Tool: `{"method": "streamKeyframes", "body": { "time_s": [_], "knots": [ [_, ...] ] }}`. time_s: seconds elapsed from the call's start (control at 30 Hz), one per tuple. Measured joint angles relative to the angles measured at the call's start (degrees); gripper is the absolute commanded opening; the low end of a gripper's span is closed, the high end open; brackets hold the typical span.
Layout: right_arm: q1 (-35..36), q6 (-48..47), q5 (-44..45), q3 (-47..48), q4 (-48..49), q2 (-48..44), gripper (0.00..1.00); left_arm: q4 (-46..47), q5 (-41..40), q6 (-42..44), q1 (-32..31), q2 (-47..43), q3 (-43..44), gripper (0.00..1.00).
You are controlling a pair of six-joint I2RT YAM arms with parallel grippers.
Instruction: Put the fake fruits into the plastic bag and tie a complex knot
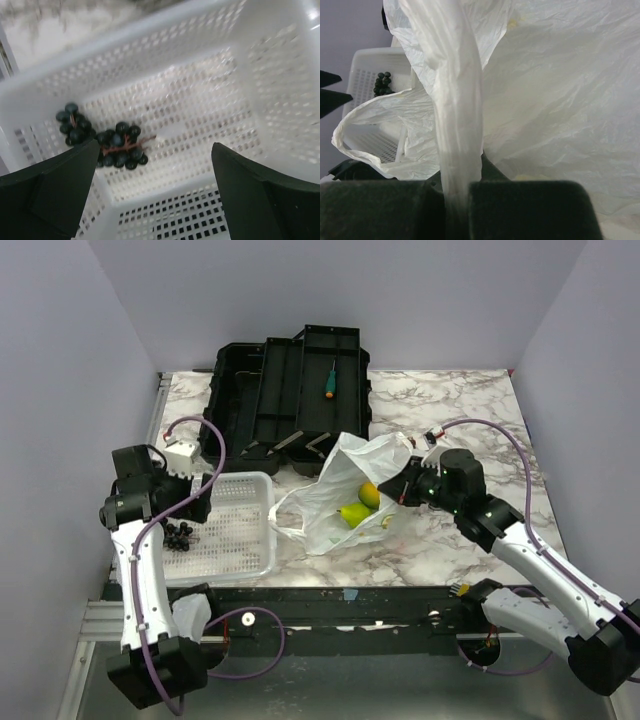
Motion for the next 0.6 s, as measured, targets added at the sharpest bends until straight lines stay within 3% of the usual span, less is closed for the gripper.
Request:
{"method": "streamKeyframes", "body": {
  "time_s": [0.27,0.6],
  "knots": [
    [0.0,-0.1,-1.1,-0.3,0.1,0.4,0.01,1.6,-12.3,4.2,6.6,6.8,-12.0,0.98],
    [0.0,-0.1,-1.4,-0.3,1.0,1.0,0.01,9.6,-16.7,1.5,7.3,16.3,-13.2,0.98]
  ]
}}
